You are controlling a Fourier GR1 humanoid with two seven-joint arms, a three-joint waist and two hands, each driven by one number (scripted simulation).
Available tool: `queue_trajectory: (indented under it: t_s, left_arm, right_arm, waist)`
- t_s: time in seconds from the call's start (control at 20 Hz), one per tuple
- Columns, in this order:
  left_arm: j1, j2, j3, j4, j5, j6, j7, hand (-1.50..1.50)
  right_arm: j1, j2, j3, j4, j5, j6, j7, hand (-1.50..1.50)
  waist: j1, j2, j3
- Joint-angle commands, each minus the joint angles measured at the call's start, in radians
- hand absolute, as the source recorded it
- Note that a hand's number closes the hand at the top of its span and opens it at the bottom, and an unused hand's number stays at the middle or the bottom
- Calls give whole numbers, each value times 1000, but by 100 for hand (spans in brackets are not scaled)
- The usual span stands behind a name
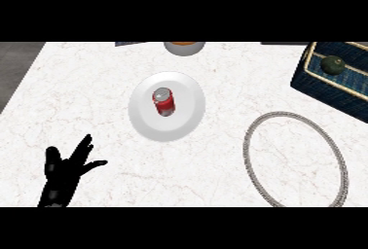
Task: Pick the squash from the placemat and place it in the basket
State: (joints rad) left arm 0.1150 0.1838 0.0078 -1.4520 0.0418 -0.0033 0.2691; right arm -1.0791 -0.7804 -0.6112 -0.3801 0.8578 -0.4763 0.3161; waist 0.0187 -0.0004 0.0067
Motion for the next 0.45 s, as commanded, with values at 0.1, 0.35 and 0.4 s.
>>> queue_trajectory:
  t_s: [0.1, 0.35, 0.4]
  left_arm:
    - [46, -4, 2, 37, -4, -14, -23, 0]
    - [58, -13, -10, -45, 10, -8, 68, 0]
    - [24, -24, -1, 20, -11, 16, 33, 0]
  right_arm:
    - [44, -3, -54, -94, -92, -30, 29, -150]
    - [140, -111, -54, -184, -110, 58, 93, -150]
    - [185, -88, -72, -241, -146, 77, 90, -150]
  waist:
    - [-21, -3, -7]
    - [-32, -7, -7]
    - [-49, -10, -8]
